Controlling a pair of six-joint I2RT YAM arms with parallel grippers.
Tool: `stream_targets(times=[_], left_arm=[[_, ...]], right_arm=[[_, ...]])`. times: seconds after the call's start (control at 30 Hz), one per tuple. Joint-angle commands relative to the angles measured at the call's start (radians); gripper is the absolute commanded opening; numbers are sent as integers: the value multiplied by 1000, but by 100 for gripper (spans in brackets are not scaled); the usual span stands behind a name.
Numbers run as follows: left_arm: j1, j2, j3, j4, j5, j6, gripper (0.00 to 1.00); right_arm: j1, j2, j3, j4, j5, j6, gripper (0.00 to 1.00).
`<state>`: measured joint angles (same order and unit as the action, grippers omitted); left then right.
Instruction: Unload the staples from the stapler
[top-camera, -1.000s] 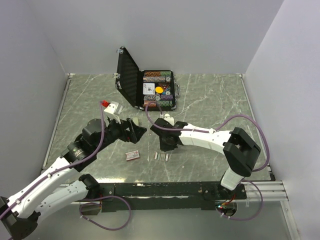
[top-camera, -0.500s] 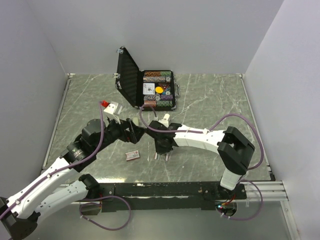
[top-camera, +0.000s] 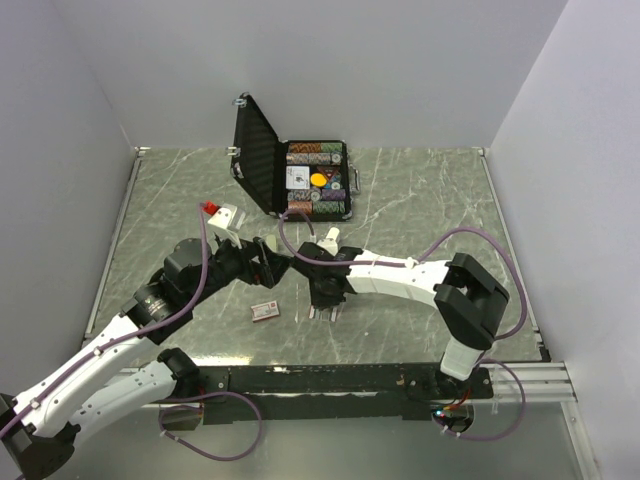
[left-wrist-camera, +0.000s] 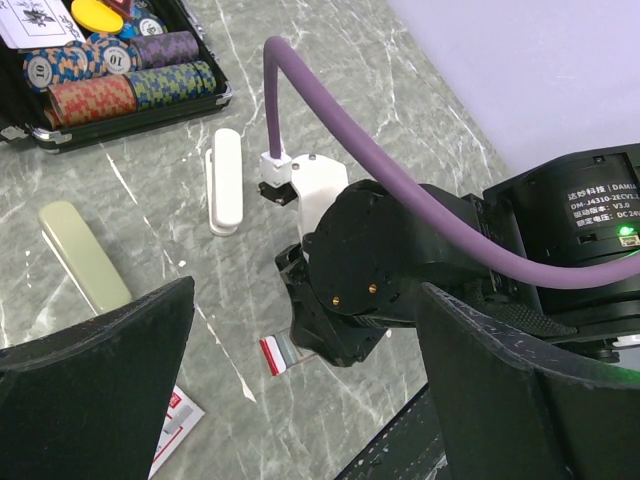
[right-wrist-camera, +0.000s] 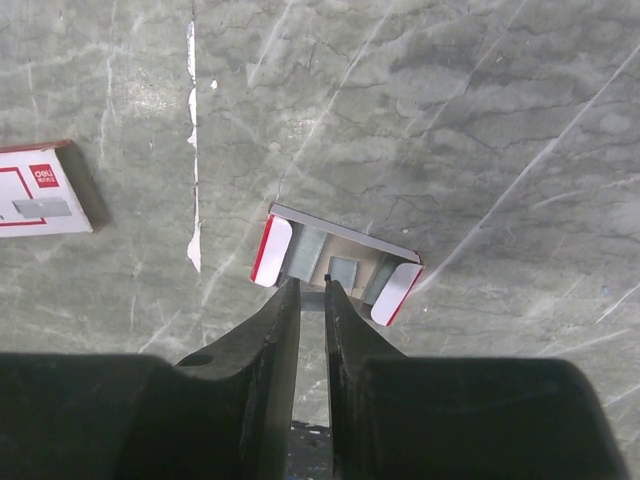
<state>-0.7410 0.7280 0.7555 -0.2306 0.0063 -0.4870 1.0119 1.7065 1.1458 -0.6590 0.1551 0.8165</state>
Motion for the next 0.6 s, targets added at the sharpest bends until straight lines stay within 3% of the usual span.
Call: stream_targets(times=[0.0,0.57], left_arm=[[-5,-12,-7,14,12,-4,96],[-4,-1,-7,14,4,-4,97]], right_arm=[[5,28,2,-13,11,19,20],[-6,61,-3,-14,37,23,22]])
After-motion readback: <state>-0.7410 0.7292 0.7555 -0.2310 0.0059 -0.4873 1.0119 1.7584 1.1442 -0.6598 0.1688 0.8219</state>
